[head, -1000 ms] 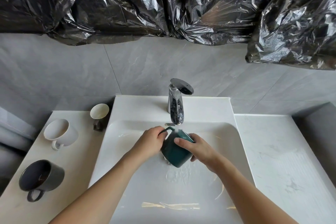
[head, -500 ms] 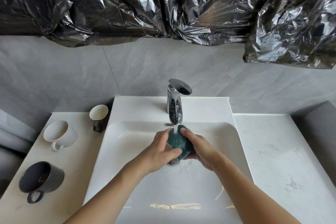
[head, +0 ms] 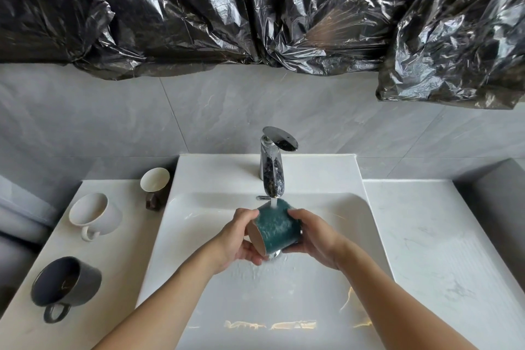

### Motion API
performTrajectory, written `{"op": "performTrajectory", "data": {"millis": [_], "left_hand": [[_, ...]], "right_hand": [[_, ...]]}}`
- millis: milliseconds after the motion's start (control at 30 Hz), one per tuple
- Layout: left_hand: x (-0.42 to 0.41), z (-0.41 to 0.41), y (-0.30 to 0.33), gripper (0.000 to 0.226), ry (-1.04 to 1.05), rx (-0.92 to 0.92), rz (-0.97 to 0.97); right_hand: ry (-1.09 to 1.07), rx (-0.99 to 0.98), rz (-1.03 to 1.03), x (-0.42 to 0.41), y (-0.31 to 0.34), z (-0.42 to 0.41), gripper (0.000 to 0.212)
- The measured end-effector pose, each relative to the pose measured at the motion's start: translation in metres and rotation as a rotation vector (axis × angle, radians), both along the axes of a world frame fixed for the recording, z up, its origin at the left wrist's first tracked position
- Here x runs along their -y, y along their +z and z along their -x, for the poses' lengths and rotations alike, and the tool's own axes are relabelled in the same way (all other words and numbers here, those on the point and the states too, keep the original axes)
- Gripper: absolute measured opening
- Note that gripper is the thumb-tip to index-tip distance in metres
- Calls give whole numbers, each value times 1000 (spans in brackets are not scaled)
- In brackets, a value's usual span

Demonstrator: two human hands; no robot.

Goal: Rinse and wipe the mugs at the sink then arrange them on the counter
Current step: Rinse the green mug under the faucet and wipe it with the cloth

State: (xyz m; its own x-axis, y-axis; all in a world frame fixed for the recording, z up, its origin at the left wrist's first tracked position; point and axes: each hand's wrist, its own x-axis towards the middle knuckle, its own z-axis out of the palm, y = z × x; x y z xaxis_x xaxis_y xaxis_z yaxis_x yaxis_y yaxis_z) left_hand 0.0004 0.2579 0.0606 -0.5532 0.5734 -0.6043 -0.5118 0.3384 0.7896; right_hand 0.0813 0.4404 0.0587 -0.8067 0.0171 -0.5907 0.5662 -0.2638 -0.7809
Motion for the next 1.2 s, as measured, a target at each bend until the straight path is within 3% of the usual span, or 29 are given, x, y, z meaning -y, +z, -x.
{"op": "performTrajectory", "data": {"millis": [100, 233, 400, 533, 733, 833, 900, 1000, 1033, 1100, 1200], "left_hand": [[-2, 3, 6, 56, -133, -149, 177], [1, 5, 9, 66, -194, -293, 252], [-3, 5, 16, 51, -52, -75, 76], [-6, 1, 17, 72, -48, 117, 87], [-12, -1, 18, 54, -153, -231, 240], [-7, 2, 22, 41, -232, -245, 150], [-3, 10, 19, 56, -265, -234, 99], [5, 21, 12, 68, -262, -235, 119], [7, 23, 9, 69, -258, -229, 114], [11, 24, 6, 74, -266, -244, 101], [14, 24, 2, 87, -290, -340, 118]], "right_hand": [[33, 36, -133, 9, 4, 2, 46], [57, 64, -234, 14, 8, 7, 64], [50, 55, -245, 4, 7, 9, 57], [39, 83, 30, 2, 9, 6, 53], [-53, 84, 42, 4, 2, 7, 65], [-109, 37, 75, 1, 7, 6, 49], [-140, 1, 97, -2, 11, 5, 39], [-35, -84, 77, -5, 8, 1, 52], [-19, -91, 56, -3, 9, -1, 45], [-44, -100, -56, 0, 8, -4, 28], [-25, -143, -280, 2, 5, -5, 41]]}}
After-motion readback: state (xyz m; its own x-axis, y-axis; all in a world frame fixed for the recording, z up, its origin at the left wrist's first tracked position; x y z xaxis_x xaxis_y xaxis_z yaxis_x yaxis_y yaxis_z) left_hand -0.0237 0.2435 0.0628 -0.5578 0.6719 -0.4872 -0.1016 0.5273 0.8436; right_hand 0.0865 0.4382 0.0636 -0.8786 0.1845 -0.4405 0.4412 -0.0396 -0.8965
